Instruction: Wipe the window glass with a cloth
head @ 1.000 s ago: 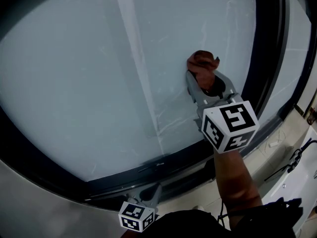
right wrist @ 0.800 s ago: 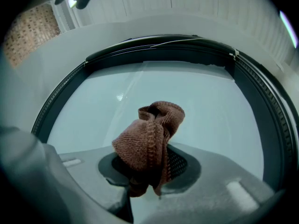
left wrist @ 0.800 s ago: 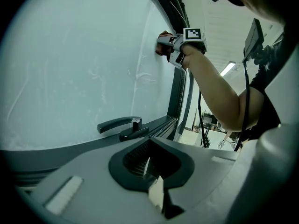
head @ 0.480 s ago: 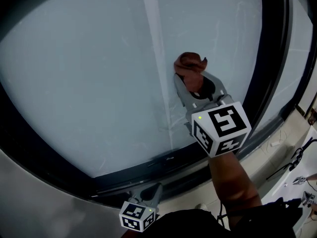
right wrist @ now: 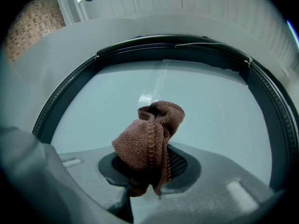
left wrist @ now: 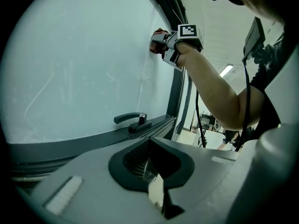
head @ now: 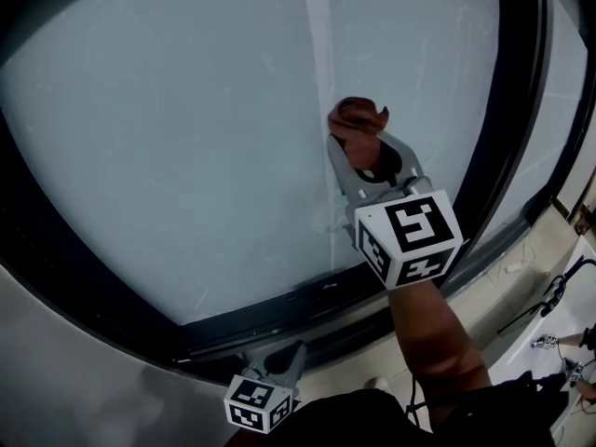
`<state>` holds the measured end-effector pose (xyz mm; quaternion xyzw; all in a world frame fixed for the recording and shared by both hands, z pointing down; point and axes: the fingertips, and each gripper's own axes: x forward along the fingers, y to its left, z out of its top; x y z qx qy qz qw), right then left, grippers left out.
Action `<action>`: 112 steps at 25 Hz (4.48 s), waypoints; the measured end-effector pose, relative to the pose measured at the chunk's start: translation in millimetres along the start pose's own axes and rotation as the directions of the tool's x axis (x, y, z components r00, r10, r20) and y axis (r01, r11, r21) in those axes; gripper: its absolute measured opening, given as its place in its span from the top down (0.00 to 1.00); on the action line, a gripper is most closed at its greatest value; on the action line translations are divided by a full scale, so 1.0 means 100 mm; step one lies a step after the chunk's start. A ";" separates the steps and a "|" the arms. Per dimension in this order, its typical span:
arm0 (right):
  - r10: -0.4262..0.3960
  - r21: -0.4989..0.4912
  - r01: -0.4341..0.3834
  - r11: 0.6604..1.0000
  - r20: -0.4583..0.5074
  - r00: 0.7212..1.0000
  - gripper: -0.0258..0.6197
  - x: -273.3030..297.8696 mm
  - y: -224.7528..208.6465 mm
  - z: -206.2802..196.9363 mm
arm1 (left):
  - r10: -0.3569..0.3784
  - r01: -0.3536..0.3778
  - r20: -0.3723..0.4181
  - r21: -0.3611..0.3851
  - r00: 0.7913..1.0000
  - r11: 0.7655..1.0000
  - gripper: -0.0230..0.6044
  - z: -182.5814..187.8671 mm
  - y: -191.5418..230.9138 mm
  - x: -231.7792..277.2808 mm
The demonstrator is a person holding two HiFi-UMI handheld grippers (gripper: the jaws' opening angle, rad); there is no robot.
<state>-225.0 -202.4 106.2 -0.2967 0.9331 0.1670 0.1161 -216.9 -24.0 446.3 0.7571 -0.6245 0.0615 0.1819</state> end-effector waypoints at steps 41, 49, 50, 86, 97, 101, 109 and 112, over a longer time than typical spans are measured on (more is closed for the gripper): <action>0.597 0.607 -0.330 0.723 -0.309 0.740 0.80 -4.83 0.74 -2.09 | 0.098 -0.095 0.002 -0.205 0.995 0.974 0.94 -1.27 -2.72 -0.15; 0.651 0.567 -0.443 0.694 -0.234 0.722 0.81 -5.72 0.95 -1.74 | 0.130 -0.130 -0.015 -0.225 0.991 0.966 0.94 -1.55 -3.44 -0.35; 0.649 0.564 -0.444 0.696 -0.231 0.725 0.81 -5.77 0.94 -1.71 | 0.139 -0.139 -0.014 -0.221 0.990 0.965 0.94 -1.55 -3.47 -0.39; 0.573 0.491 -0.382 0.783 -0.328 0.751 0.81 -5.96 1.57 -1.44 | 0.060 -0.064 -0.032 -0.134 0.998 0.989 0.94 -1.51 -3.33 -1.20; 0.585 0.496 -0.388 0.777 -0.338 0.738 0.81 -5.97 1.62 -1.48 | 0.067 -0.069 -0.020 -0.130 0.998 0.989 0.94 -1.49 -3.32 -1.19; 0.587 0.489 -0.397 0.777 -0.335 0.736 0.81 -5.97 1.63 -1.48 | 0.068 -0.069 -0.012 -0.126 0.998 0.990 0.94 -1.45 -3.32 -1.17; 0.589 0.477 -0.407 0.779 -0.334 0.736 0.81 -6.01 1.63 -1.48 | 0.077 -0.077 -0.004 -0.126 0.997 0.989 0.94 -1.44 -3.34 -1.17; 0.589 0.467 -0.413 0.782 -0.337 0.734 0.81 -6.03 1.64 -1.45 | 0.078 -0.077 -0.003 -0.131 0.997 0.988 0.94 -1.45 -3.36 -1.19</action>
